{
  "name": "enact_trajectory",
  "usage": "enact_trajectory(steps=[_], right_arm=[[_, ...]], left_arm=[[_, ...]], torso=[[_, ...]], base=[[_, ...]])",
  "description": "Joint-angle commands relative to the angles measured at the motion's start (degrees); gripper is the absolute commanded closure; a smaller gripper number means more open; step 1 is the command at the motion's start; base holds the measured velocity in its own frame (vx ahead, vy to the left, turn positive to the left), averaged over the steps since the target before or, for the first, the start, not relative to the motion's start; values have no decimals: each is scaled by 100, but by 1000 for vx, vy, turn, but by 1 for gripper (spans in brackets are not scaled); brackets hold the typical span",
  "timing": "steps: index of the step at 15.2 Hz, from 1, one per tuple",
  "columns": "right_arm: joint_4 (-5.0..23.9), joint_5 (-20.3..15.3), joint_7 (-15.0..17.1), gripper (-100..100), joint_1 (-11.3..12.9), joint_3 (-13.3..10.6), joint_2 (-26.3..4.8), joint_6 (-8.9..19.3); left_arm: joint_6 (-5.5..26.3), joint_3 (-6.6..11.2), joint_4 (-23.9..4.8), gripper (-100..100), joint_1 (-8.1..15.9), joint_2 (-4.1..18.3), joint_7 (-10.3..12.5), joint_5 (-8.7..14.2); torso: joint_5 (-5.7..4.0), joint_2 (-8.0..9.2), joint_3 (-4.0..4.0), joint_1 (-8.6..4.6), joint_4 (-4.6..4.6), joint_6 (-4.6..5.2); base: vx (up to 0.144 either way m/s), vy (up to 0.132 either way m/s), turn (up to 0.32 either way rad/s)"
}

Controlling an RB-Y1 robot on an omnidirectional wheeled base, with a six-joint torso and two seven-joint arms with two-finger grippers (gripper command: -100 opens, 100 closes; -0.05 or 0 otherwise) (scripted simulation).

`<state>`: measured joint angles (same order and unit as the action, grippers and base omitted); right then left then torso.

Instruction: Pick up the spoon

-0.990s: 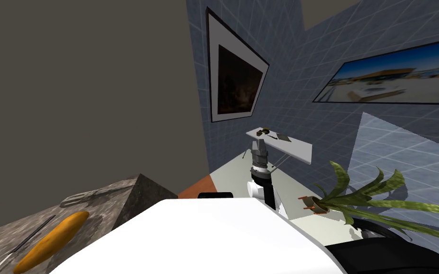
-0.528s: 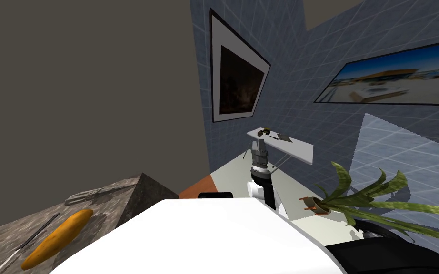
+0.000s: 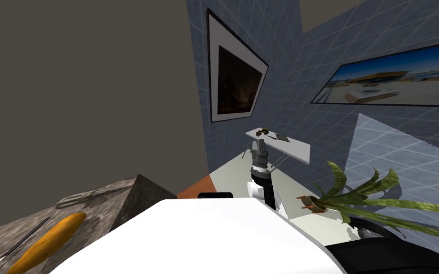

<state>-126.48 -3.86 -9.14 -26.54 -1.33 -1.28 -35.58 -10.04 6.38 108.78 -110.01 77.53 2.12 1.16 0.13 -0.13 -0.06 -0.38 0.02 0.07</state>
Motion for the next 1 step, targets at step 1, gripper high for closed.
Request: enact_trajectory(steps=[1], right_arm=[[0, 0, 0, 0, 0, 0, 0, 0]], left_arm=[[0, 0, 0, 100, 0, 0, 0, 0]], torso=[[0, 0, 0, 0, 0, 0]], base=[[0, -18, -5]])
